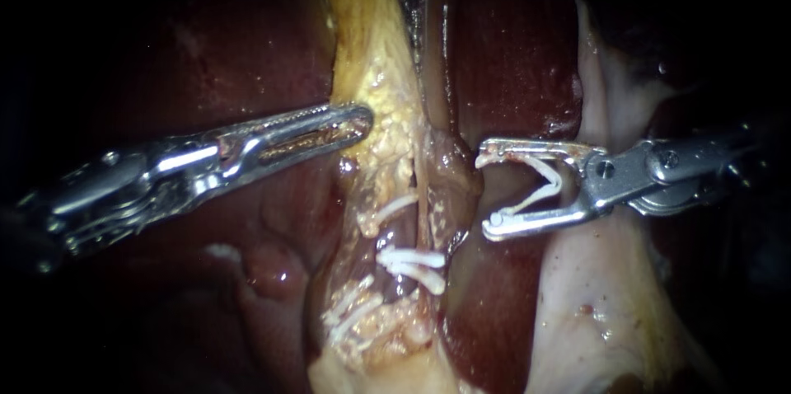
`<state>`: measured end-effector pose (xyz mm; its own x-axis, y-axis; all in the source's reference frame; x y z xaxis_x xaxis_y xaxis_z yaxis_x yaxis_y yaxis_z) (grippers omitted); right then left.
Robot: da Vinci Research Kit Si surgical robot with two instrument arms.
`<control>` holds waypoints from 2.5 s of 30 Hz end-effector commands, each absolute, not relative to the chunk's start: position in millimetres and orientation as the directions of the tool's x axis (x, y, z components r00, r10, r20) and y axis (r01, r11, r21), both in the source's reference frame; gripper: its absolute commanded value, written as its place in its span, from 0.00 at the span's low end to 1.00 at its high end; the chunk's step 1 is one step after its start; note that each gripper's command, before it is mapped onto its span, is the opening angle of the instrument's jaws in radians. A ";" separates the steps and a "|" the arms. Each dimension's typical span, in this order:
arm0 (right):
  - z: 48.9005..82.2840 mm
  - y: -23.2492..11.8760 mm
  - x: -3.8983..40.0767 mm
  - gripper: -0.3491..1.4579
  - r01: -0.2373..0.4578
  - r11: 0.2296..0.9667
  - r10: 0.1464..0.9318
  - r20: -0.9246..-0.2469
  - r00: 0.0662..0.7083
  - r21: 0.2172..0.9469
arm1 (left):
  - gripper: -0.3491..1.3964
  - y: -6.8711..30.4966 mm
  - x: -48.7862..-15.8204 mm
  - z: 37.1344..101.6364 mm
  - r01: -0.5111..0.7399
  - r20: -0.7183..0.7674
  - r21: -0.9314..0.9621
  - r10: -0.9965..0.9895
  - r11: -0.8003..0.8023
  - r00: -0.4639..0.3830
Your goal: Clipping third clip right tube
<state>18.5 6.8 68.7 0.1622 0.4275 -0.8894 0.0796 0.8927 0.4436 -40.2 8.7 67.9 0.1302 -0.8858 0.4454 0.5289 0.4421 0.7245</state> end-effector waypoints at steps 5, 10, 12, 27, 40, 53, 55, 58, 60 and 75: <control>69.6 6.0 19.6 0.52 0.089 0.894 0.422 -0.892 0.161 0.439 | 0.00 8.9 -39.1 66.9 0.520 0.442 0.731 -0.887 0.443 0.134; 72.1 4.4 21.4 0.52 0.081 0.822 0.546 -0.820 0.171 0.564 | 0.00 10.1 -36.3 64.7 0.536 0.439 0.724 -0.890 0.433 0.125; 73.2 3.9 22.1 0.52 0.071 0.784 0.599 -0.782 0.173 0.617 | 0.00 10.4 -34.9 63.6 0.541 0.443 0.723 -0.889 0.429 0.112; 80.1 2.6 27.0 0.51 0.003 0.585 0.787 -0.569 0.236 0.811 | 0.00 10.8 -32.1 57.4 0.538 0.461 0.732 -0.885 0.418 0.062; 79.8 1.9 29.4 0.50 0.112 0.491 0.838 -0.503 0.212 0.864 | 0.00 10.8 -31.9 57.4 0.540 0.461 0.731 -0.885 0.418 0.061; 76.0 3.1 31.7 0.48 0.233 0.353 0.910 -0.391 0.141 0.906 | 0.00 11.4 -31.2 58.4 0.545 0.463 0.727 -0.884 0.418 0.060; 75.9 3.3 32.3 0.47 0.230 0.347 0.914 -0.383 0.134 0.909 | 0.00 11.4 -31.3 58.5 0.545 0.464 0.727 -0.884 0.418 0.059; 75.8 3.7 32.9 0.47 0.229 0.335 0.920 -0.369 0.129 0.914 | 0.00 11.3 -31.3 58.5 0.545 0.464 0.727 -0.884 0.418 0.059; 75.5 4.3 32.9 0.46 0.224 0.332 0.923 -0.365 0.125 0.916 | 0.00 11.3 -31.3 58.5 0.545 0.464 0.727 -0.884 0.418 0.059; 73.7 7.6 31.1 0.39 0.198 0.276 0.949 -0.299 0.098 0.941 | 0.00 11.3 -31.4 58.5 0.546 0.464 0.726 -0.884 0.418 0.059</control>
<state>31.0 7.7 73.7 0.0983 0.9508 -0.2939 0.1978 0.2708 0.9421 -31.4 11.3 58.5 0.0587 -0.8838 0.4642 0.5459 0.4177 0.7263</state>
